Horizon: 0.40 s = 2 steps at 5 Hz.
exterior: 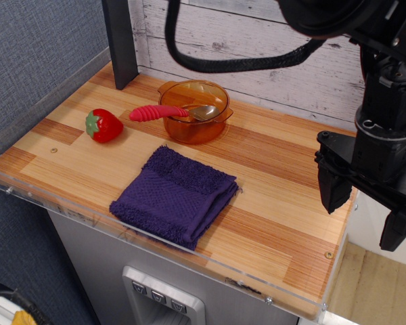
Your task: Move the blue colour cloth to the another edge of the table.
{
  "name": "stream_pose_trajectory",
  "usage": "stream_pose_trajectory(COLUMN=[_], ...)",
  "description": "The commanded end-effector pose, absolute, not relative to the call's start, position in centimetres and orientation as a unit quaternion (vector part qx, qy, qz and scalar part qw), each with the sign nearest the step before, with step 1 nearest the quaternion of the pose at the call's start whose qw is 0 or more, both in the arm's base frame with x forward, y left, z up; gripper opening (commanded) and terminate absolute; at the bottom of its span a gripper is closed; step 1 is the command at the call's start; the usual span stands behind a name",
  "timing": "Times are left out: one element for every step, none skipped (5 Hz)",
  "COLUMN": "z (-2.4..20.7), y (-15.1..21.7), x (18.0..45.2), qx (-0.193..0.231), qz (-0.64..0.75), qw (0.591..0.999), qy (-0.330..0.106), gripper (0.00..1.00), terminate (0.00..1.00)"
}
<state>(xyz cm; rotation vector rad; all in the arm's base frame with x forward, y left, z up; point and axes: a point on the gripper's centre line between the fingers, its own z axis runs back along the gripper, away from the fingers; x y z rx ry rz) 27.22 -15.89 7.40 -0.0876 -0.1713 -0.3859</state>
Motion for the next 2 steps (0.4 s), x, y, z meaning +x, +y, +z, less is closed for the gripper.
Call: stream_pose_trajectory(z=[7.4, 7.6], y=[-15.9, -13.7], x=[27.2, 26.7], qx=[-0.043, -0.038], qz=[-0.191, -0.166], qw=[0.977, 0.983], qy=[-0.085, -0.075], gripper=[1.00, 1.00], terminate=[0.00, 0.00])
